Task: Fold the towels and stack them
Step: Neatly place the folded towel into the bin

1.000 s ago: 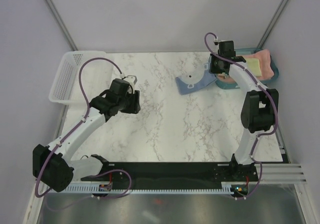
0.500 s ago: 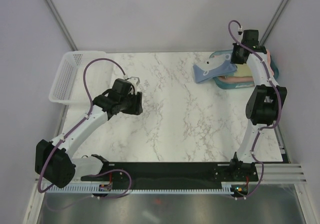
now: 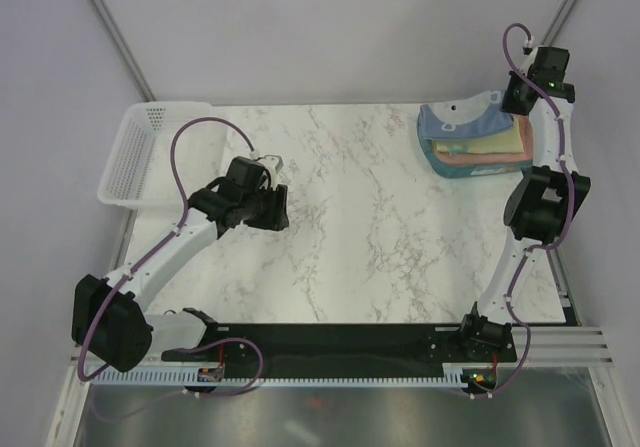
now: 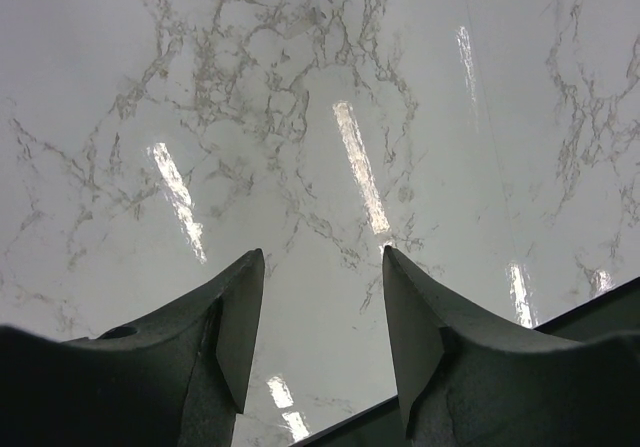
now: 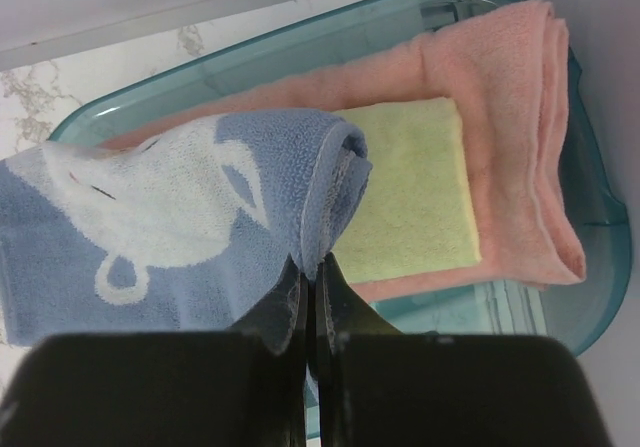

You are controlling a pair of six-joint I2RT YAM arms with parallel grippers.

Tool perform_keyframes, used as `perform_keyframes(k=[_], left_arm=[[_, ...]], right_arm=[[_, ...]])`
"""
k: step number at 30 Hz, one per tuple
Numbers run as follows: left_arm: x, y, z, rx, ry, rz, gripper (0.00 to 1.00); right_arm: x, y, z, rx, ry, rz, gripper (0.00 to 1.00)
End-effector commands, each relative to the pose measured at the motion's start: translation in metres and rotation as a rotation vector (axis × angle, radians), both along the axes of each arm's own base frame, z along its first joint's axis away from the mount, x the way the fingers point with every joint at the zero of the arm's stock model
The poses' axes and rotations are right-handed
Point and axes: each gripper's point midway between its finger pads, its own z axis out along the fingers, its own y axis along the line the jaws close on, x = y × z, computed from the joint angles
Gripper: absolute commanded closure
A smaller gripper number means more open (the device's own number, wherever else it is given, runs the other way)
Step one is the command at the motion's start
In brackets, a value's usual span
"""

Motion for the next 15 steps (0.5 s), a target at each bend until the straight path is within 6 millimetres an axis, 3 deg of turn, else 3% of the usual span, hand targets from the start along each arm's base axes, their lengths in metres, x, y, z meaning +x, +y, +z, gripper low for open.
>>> perform_keyframes(k=[1,3,4,5,11,14,15], left_arm=[[0.004,-0.006,0.004,-0.015,-0.022,-0.043,0.41],[0.005,-0.007,0.005,-0.019,-0.022,-0.046,0.41],[0.005,-0.007,0.005,-0.019,-0.022,-0.046,0.41],[0.004,-0.007,0.004,-0.019,-0.018,-0.048,0.41],[0.004,-0.008,0.000,-0.018,-0.004,-0.051,0.41],[0.005,-0.010,0.000,-0.021,0.000,-0.055,0.41],[0.005,-0.010,0.000,-0.020,0.001,-0.055,0.41]], right_arm=[[0.007,-0.026,0.000,0.002,-0.016,0.001,1.00],[0.012,-0.038,-0.022,-0.001,0.019,-0.010,1.00],[0.012,-0.038,-0.022,-0.005,0.018,-0.007,1.00],[0.014,-0.044,-0.035,-0.005,0.037,-0.017,1.00],[0.027,-0.062,-0.072,-0.014,0.069,-0.053,1.00],[0.032,-0.066,-0.080,-0.014,0.058,-0.077,0.91],[0.033,-0.067,-0.081,-0.012,0.053,-0.082,0.80]])
